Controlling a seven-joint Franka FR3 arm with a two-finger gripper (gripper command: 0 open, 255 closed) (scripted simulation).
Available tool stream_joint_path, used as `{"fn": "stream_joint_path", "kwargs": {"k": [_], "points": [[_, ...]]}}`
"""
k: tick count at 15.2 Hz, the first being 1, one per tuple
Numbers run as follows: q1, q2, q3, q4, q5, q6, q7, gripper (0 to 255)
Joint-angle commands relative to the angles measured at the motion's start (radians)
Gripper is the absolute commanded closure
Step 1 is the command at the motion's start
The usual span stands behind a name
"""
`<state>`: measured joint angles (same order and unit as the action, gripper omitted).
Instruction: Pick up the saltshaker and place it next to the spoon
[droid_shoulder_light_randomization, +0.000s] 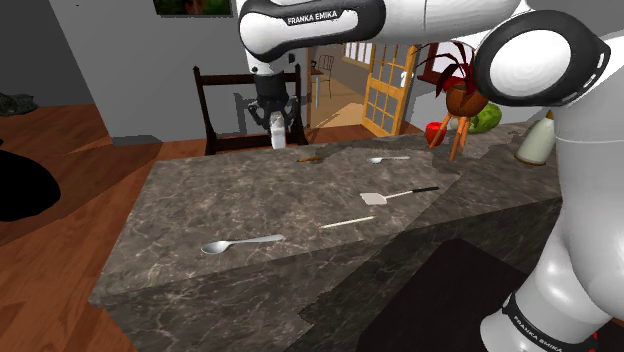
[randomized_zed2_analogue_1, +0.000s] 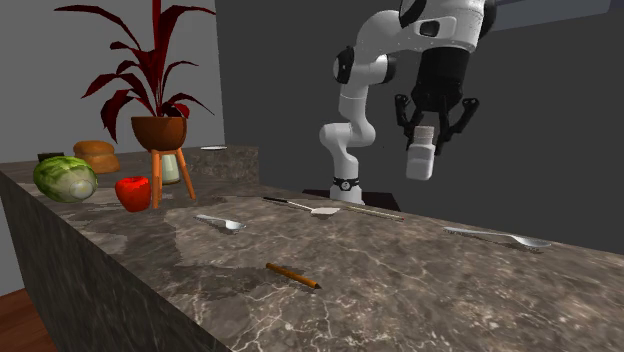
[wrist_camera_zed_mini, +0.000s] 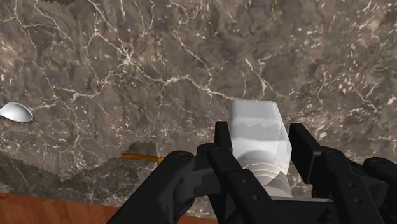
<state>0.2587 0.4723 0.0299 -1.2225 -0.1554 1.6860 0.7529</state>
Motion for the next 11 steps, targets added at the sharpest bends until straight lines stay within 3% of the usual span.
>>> {"fn": "stream_joint_path", "kwargs": {"k": [1,5,11], "points": [[0.026,0.071,0.007,0.112,-0.004,-0.046,0.026,255],[0.086,0.293,0.01,0.484,-0.013,-0.202,0.058,255],[0.079,0.234,0.013,0.302,-0.012,-0.079,0.076,255]]}}
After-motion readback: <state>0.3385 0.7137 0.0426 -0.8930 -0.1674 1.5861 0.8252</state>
